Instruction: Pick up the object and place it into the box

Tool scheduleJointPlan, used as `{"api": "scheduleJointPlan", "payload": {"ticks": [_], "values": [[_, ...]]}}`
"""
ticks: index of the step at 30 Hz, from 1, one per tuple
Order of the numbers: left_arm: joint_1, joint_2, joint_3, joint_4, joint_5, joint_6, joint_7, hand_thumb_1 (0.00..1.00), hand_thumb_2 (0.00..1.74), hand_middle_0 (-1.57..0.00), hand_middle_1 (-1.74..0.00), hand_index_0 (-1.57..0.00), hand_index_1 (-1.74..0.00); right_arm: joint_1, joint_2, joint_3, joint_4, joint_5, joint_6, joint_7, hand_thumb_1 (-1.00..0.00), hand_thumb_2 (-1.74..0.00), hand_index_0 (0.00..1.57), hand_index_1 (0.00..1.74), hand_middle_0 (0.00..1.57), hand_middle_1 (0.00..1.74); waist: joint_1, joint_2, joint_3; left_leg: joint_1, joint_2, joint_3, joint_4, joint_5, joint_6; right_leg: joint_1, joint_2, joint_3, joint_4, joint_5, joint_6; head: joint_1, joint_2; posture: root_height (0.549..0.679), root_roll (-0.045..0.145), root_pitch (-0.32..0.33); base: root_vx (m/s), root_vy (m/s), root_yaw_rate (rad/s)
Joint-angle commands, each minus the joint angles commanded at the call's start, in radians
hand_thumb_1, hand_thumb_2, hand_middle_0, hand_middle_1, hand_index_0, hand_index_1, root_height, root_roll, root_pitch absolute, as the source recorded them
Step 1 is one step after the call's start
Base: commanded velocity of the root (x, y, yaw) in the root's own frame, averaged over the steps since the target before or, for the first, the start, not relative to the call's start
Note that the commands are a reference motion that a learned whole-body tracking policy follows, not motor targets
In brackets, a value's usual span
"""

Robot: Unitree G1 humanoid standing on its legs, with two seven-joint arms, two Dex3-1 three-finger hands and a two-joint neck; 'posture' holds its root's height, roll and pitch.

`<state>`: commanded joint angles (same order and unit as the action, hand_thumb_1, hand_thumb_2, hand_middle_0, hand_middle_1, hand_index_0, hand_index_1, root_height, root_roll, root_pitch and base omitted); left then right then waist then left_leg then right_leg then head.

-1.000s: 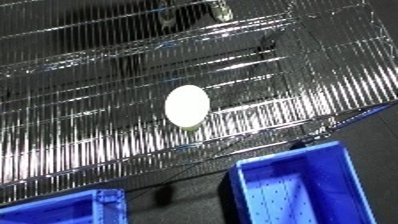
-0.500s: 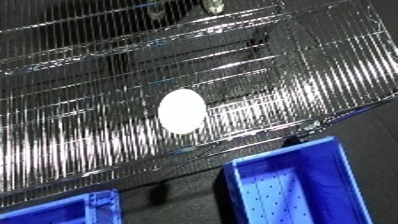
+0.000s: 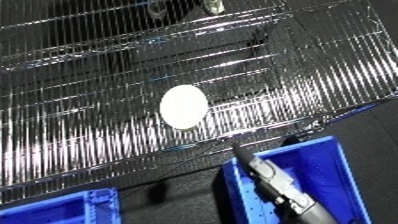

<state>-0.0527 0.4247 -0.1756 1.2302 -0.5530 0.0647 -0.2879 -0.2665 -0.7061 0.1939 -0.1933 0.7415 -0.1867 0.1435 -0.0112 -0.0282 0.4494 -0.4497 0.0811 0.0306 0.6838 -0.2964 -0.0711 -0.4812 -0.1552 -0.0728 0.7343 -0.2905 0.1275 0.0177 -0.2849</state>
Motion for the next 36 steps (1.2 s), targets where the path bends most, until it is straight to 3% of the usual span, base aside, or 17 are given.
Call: {"api": "scheduleJointPlan", "payload": {"ticks": [6,14,23,36], "values": [[0.016,-0.01,-0.002,-0.01,-0.003,-0.007,0.004,0.0,0.0,0.0,0.0,0.0,0.0,-0.088,0.009,0.005,0.055,-0.04,-0.018,-0.092,0.0,0.0,0.0,0.0,0.0,0.0,0.022,0.013,0.018,0.003,-0.011,-0.008,-0.005,0.005,0.0017,0.006,-0.0077,-0.014,0.002,0.002,-0.0073,0.05,0.011,0.636,0.035,0.037,0.01,0.002,0.087],[0.013,-0.013,-0.009,-0.059,-0.04,-0.038,0.022,0.0,0.0,0.0,0.0,0.0,0.0,-0.196,-0.005,0.033,0.168,-0.08,-0.016,-0.156,0.0,0.0,0.0,0.0,0.0,0.0,0.047,0.031,0.034,-0.013,-0.027,-0.016,0.009,0.007,0.0062,-0.007,-0.0153,-0.028,0.017,0.003,-0.0194,0.137,0.073,0.635,0.041,0.036,0.009,0.01,0.073],[0.01,-0.017,-0.047,-0.139,-0.055,-0.019,0.036,0.0,0.0,0.0,0.0,0.0,0.0,-0.316,-0.037,0.075,0.336,-0.083,0.052,-0.187,0.0,0.0,0.0,0.0,0.0,0.0,0.076,0.055,0.049,-0.052,-0.048,-0.024,0.035,0.005,0.0138,-0.04,-0.0206,-0.035,0.048,-0.001,-0.0355,0.233,0.113,0.631,0.045,0.046,0.006,0.012,0.037],[-0.016,-0.016,-0.1,-0.164,-0.085,-0.006,0.038,0.0,0.0,0.0,0.0,0.0,0.0,-0.554,-0.071,0.184,0.619,-0.106,0.061,-0.201,0.0,0.0,0.0,0.0,0.0,0.0,0.105,0.089,0.071,-0.106,-0.079,-0.028,0.074,-0.005,0.0255,-0.093,-0.0216,-0.041,0.096,-0.013,-0.0575,0.313,0.141,0.626,0.052,0.065,0.004,0.013,-0.014]]}}
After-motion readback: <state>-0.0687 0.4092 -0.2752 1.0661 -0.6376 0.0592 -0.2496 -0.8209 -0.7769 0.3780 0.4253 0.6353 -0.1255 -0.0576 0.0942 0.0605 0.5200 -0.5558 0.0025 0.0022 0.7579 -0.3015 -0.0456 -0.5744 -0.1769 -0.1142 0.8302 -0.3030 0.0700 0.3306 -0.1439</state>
